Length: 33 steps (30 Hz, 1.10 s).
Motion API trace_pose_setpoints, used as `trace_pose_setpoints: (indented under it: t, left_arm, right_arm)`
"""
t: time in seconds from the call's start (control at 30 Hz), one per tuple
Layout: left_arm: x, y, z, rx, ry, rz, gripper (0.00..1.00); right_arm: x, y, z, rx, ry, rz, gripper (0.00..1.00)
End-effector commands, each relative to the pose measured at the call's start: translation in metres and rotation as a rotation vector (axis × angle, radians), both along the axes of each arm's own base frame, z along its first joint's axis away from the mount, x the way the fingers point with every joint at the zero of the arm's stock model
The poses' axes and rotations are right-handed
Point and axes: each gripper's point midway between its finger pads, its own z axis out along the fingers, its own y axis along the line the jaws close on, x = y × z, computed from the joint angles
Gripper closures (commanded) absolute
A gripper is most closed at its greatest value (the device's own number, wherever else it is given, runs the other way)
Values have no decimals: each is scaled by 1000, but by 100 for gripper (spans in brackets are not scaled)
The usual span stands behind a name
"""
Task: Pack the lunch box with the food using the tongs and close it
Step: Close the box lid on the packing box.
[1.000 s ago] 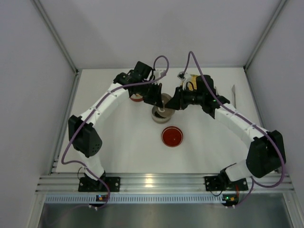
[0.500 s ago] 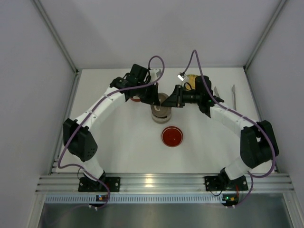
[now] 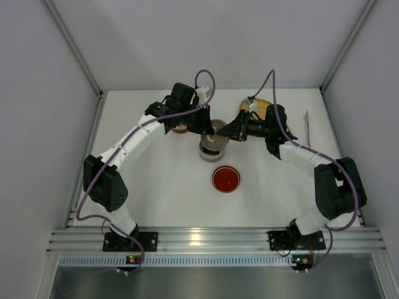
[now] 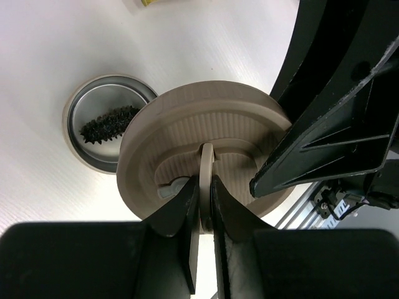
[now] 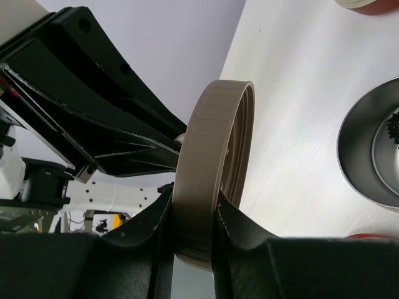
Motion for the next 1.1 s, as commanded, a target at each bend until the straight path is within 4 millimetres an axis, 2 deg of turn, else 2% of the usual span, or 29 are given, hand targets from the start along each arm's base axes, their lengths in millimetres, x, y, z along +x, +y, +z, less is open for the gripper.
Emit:
trace_pose_setpoints:
  t: [0.0,0.07,0.33,0.4,0.47,0.5,0.53,0.57,0.6,0.67,0.7,0.73,0.77,0.8,0.83,0.87,0.9,0.93,0.97,1.0,1.07]
  left_arm:
    - [-9,0,-1,-3,16,-8,83]
    - [-9,0,-1,-4,15,-2,80]
    - [-9,1,-2,-1,12,-2,80]
    - [-8,2,-1,5,-2,1,88]
    - [-5,4,1,17,-28,-3,100]
    - [-3,6,0,32,-32,2,100]
    - [3,7,6,46,-65,2,100]
    - [4,12,4,80,-61,10,100]
    - [16,17,8,123,-100,40,100]
    - [26,24,9,181,-121,76,100]
    - [28,33,3,234,-107,99,100]
    - [32,35,1,254,-110,107,100]
    - [33,37,-4,271,-107,109,100]
    - [32,39,-8,291,-95,112,100]
    - [33,40,-20,315,-71,108,100]
    - [34,40,-24,326,-57,105,100]
    - [28,42,-34,354,-11,97,100]
    - [27,40,-50,372,35,82,100]
    - [28,38,-52,375,51,82,100]
    - [28,37,-58,379,79,94,100]
    - [31,31,-64,383,118,102,100]
  right_arm:
    - [11,-5,51,136,-129,-31,100]
    - [11,-5,53,148,-124,-34,100]
    - [10,-5,54,155,-123,-33,100]
    - [11,-5,51,140,-127,-29,100]
    - [11,-5,41,94,-87,-22,78]
    - [11,-5,36,71,-81,-18,59]
    - [12,-7,31,32,-122,-14,27]
    - [12,-9,25,3,-117,-13,14]
    - [14,-17,14,-57,-116,-15,1]
    - [18,-29,6,-109,-108,-34,1]
    - [25,-46,6,-130,-114,-74,1]
    - [25,-57,-5,-185,-107,-86,1]
    - [29,-68,-4,-219,-124,-106,1]
    - [33,-88,-6,-292,-189,-127,1]
    - [28,-103,-20,-367,-131,-148,1]
    - [33,-122,-16,-408,-154,-190,1]
    - [30,-136,-10,-460,-227,-202,1]
    - [28,-147,-11,-502,-238,-232,0]
    - [26,-170,-15,-536,-214,-280,1]
    - [21,-179,-5,-569,-274,-293,1]
    - [13,-200,-4,-623,-274,-336,1]
